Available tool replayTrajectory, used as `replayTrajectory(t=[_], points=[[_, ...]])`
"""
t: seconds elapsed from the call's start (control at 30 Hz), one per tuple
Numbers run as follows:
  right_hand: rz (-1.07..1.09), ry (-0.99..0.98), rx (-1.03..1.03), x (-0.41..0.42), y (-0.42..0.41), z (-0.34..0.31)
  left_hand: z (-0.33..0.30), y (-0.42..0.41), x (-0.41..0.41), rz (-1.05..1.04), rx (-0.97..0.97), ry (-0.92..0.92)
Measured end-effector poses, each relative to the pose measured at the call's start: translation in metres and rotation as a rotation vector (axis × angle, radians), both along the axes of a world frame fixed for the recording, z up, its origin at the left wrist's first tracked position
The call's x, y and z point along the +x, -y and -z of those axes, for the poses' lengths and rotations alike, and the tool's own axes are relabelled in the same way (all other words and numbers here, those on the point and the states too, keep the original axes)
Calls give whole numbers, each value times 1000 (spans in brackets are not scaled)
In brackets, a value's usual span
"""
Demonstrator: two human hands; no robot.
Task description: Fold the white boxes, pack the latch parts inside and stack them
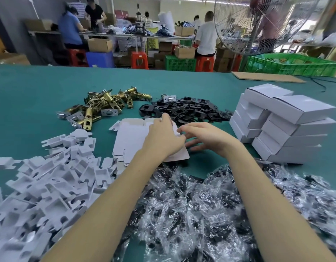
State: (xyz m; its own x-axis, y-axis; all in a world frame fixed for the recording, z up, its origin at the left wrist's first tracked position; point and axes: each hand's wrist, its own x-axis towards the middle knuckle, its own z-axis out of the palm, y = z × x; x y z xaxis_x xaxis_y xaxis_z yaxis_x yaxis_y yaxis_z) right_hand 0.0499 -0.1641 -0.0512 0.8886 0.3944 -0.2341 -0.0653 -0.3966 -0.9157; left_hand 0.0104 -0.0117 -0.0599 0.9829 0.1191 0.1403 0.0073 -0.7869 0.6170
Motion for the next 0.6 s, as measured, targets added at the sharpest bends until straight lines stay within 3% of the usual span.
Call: replayTrajectory(t=[0.27,0.47,0.6], points=[[239,27,305,6,5,-7,-3,-1,5,-6,-61,95],[36,32,288,0,29,-31,-6,5,2,76,-330,145],[21,51,267,-3,29,-45,-7,13,-1,116,-262,267]])
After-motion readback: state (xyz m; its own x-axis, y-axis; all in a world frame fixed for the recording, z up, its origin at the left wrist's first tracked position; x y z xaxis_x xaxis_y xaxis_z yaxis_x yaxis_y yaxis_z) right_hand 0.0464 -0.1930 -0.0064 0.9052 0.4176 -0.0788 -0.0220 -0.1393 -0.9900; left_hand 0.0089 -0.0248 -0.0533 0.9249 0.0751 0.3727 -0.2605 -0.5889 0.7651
